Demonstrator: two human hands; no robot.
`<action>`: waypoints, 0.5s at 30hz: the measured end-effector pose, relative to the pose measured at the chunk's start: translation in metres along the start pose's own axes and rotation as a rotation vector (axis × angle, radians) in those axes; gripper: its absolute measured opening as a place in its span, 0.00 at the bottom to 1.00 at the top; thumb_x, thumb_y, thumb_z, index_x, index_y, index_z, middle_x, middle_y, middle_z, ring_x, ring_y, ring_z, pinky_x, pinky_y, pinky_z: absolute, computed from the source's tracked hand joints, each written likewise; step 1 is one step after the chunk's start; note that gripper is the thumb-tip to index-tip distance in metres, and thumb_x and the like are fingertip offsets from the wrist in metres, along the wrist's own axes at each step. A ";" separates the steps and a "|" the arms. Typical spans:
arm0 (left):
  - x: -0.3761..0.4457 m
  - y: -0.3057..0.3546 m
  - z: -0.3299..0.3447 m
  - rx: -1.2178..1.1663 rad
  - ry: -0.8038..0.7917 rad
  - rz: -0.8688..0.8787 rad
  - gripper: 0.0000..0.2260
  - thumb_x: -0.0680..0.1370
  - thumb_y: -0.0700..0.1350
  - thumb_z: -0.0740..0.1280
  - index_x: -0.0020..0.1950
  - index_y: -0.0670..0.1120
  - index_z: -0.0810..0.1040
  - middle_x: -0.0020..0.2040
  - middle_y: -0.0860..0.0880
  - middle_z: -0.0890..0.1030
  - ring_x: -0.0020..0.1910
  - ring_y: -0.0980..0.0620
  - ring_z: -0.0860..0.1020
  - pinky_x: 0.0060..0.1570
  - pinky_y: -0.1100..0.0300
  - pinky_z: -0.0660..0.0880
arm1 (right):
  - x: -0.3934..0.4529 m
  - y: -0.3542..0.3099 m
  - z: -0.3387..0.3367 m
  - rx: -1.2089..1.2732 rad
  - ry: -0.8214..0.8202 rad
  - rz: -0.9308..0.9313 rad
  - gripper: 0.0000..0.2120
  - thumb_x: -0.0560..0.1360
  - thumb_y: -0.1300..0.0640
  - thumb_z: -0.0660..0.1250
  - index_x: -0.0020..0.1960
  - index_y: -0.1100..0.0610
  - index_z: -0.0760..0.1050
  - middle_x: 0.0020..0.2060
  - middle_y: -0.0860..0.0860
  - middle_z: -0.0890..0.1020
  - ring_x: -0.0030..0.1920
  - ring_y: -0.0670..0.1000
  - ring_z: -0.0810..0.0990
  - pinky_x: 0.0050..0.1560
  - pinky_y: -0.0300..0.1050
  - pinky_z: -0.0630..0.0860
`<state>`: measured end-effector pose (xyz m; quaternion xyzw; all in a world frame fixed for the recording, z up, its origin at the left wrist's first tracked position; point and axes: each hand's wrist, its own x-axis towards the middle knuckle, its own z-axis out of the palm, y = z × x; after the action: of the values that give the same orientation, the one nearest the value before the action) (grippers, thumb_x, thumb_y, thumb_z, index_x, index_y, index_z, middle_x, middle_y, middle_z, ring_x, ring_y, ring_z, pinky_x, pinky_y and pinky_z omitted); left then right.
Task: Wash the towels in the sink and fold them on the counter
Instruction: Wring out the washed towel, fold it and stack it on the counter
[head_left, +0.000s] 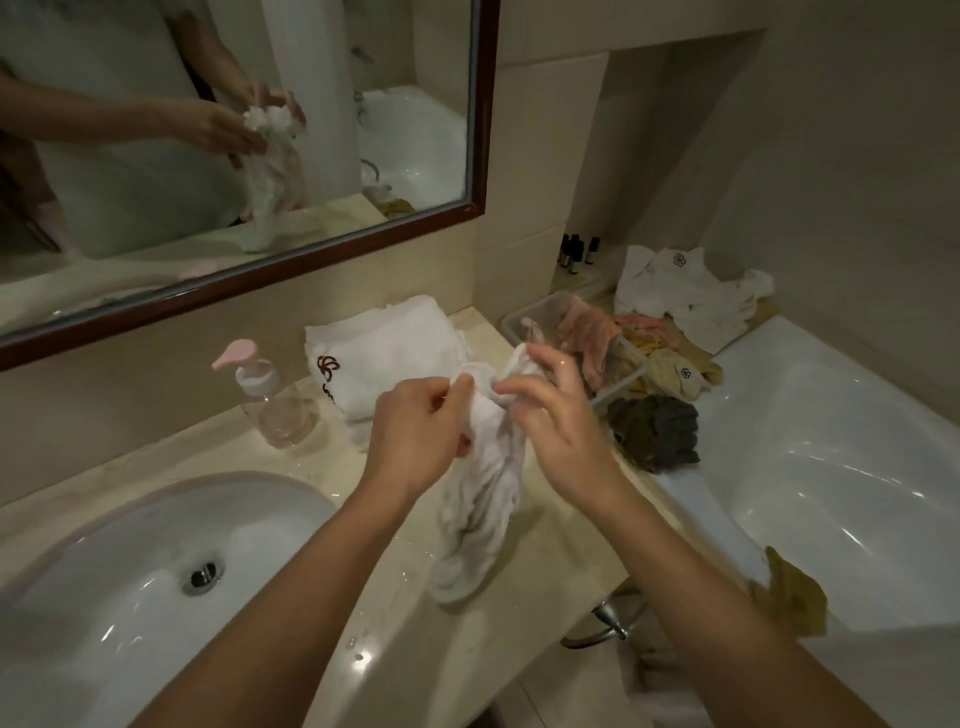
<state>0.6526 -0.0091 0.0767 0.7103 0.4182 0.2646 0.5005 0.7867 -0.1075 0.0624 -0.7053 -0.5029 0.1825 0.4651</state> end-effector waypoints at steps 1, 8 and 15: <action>0.001 0.003 0.000 -0.062 0.003 -0.035 0.22 0.80 0.54 0.63 0.40 0.36 0.79 0.33 0.41 0.82 0.32 0.45 0.84 0.43 0.43 0.81 | -0.002 -0.002 0.005 -0.055 -0.102 -0.013 0.17 0.76 0.42 0.63 0.62 0.47 0.75 0.75 0.48 0.59 0.77 0.47 0.56 0.71 0.33 0.58; 0.013 0.037 -0.019 0.014 0.003 0.124 0.22 0.73 0.63 0.70 0.41 0.43 0.80 0.38 0.43 0.82 0.39 0.43 0.82 0.45 0.44 0.80 | 0.020 -0.013 -0.001 -0.045 -0.162 -0.130 0.23 0.79 0.51 0.66 0.71 0.58 0.70 0.61 0.52 0.79 0.61 0.49 0.79 0.60 0.55 0.77; 0.028 0.030 -0.039 -0.075 -0.293 0.257 0.14 0.76 0.49 0.72 0.59 0.47 0.79 0.53 0.45 0.81 0.51 0.46 0.82 0.53 0.44 0.80 | 0.021 -0.023 -0.023 0.115 -0.430 0.037 0.17 0.82 0.52 0.64 0.69 0.54 0.73 0.57 0.48 0.83 0.57 0.46 0.82 0.59 0.50 0.80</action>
<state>0.6457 0.0300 0.1179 0.7697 0.2368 0.2353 0.5442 0.8003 -0.0983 0.0975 -0.6317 -0.5663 0.3655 0.3830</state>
